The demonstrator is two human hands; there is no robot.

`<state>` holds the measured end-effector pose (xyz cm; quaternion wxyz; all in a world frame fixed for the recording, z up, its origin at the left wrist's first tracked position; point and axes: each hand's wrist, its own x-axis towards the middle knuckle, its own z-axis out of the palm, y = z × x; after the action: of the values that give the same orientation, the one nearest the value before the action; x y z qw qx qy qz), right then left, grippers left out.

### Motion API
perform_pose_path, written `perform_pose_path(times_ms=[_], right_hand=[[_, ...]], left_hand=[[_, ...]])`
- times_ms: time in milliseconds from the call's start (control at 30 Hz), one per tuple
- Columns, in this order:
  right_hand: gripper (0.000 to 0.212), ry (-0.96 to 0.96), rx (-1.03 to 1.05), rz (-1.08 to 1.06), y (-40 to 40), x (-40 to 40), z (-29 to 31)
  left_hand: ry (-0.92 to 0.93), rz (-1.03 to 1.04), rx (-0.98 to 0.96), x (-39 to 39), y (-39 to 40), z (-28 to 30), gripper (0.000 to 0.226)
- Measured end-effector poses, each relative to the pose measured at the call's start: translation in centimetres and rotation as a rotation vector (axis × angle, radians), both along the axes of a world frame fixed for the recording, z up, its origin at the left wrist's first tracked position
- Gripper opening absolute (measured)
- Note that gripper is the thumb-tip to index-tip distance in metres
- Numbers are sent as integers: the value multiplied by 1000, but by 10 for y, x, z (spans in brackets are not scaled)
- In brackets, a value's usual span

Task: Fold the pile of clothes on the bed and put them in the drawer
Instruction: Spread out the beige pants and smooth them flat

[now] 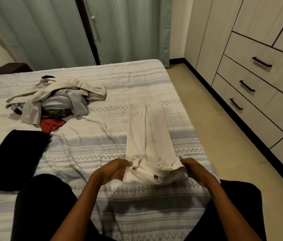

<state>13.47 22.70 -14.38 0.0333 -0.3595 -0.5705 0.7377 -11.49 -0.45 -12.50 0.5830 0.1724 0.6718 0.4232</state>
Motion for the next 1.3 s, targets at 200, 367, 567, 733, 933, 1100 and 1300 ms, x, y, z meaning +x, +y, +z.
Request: perform_pose_path(times_ms=[200, 367, 567, 733, 933, 1100, 1300], right_hand=[[27, -251, 380, -159, 12, -32, -9], [20, -252, 384, -208, 9, -41, -19], [16, -226, 445, -261, 13, -52, -29], [15, -90, 484, -346, 24, -75, -8], [19, -27, 491, -346, 69, -132, 18], [25, 24, 495, -307, 117, -189, 27], [22, 70, 462, -334, 180, -256, 30]], left_hand=[[224, 401, -32, 0, 23, -37, 26], [355, 364, -69, -2, 31, -39, 27], [648, 478, -25, 1, 42, -58, 20], [668, 717, 137, -1, 68, -42, 22], [711, 763, 207, -52, 122, -12, 25], [759, 723, 230, -103, 168, -1, 27], [735, 765, 264, -173, 234, -4, 28]])
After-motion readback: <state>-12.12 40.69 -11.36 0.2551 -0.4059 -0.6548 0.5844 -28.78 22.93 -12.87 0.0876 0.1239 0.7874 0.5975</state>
